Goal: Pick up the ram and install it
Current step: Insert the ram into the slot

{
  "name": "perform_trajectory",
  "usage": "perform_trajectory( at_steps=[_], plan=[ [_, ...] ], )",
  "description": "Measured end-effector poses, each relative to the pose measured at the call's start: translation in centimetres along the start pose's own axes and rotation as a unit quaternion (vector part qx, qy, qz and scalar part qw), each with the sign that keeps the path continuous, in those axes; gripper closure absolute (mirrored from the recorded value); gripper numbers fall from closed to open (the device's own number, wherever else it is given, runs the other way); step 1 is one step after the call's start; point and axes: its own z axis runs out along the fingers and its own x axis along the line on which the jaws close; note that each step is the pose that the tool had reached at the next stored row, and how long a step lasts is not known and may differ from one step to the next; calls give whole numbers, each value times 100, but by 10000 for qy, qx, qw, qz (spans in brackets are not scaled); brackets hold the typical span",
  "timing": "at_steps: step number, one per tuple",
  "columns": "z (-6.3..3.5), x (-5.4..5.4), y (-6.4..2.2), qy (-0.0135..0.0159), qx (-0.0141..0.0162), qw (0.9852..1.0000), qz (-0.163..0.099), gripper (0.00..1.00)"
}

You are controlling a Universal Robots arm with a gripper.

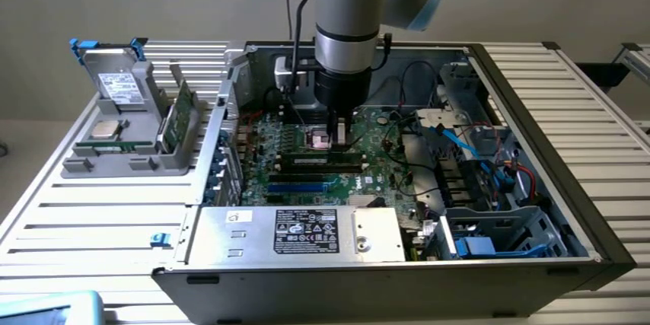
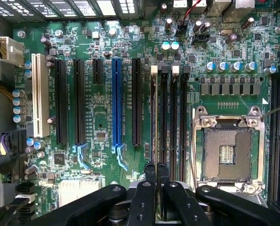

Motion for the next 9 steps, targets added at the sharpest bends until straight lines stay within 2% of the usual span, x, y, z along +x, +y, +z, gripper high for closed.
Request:
perform_trajectory(
  at_steps=[9],
  plan=[
    [12, -2, 7, 0, 2, 10000, 14, 87]
  ],
)
